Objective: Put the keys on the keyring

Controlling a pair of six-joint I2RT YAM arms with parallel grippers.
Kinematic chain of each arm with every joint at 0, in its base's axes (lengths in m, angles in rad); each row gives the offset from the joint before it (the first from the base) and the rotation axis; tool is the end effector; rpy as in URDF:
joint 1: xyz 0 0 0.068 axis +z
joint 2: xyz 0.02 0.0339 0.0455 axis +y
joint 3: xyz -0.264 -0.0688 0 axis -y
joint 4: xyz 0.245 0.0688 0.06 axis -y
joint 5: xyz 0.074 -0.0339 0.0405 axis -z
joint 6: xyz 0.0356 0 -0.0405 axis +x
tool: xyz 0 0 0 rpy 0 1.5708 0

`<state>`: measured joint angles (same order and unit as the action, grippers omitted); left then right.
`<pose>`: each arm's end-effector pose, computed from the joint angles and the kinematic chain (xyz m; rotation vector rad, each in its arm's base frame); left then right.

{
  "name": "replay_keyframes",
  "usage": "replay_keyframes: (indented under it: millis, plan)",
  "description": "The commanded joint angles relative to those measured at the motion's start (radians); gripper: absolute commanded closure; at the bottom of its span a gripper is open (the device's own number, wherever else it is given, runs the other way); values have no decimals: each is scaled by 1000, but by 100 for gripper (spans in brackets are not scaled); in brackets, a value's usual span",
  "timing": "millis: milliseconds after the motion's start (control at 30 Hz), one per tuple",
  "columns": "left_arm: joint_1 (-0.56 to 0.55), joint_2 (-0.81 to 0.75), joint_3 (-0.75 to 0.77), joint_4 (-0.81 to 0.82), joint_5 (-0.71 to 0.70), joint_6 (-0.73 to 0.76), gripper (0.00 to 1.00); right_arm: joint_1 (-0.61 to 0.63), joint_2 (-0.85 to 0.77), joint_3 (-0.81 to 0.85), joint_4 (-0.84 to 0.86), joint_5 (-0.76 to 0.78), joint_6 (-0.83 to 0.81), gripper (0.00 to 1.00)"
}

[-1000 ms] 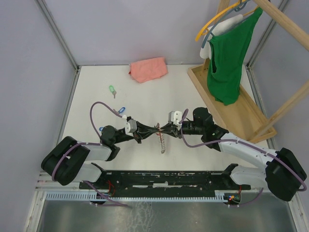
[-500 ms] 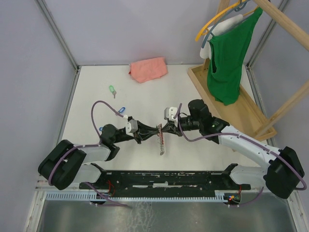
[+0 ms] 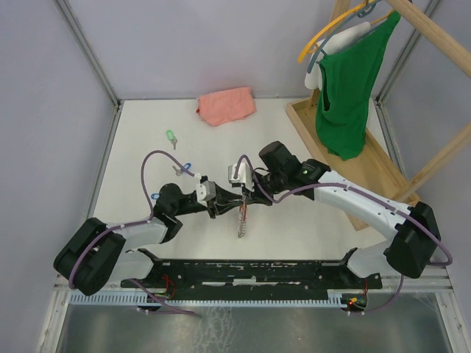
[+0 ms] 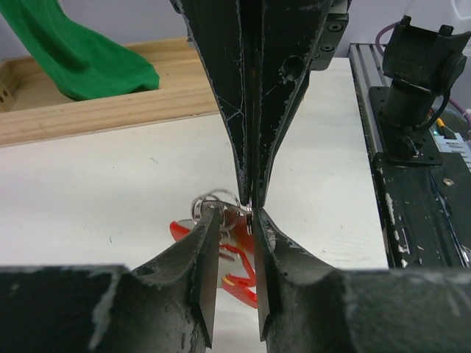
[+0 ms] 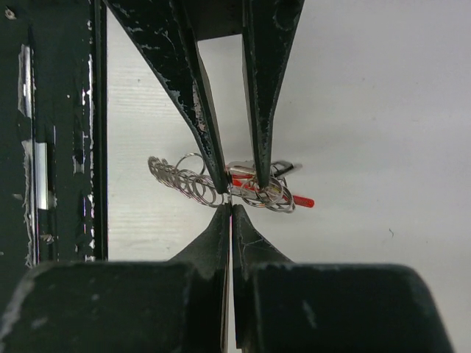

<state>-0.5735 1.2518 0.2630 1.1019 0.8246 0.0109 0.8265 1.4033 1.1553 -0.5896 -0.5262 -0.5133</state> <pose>0.1702 -0.1411 0.2036 1.0788 1.1634 -1.0417 0.1890 0.2316 0.2940 -1.6764 1.7186 0.7783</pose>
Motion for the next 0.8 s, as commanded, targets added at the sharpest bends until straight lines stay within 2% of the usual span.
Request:
replay_keyframes:
  millis: [0, 633, 700, 767]
  plan:
    - [-2, -21, 36, -28, 25, 63, 73, 23, 16, 92, -104, 82, -33, 99]
    - [-38, 25, 71, -64, 27, 76, 74, 54, 58, 156, -148, 111, -46, 99]
    - [-40, 29, 71, -66, 23, 79, 78, 57, 59, 160, -148, 113, -47, 99]
    - [-39, 31, 72, -75, 21, 84, 87, 58, 58, 160, -148, 112, -49, 99]
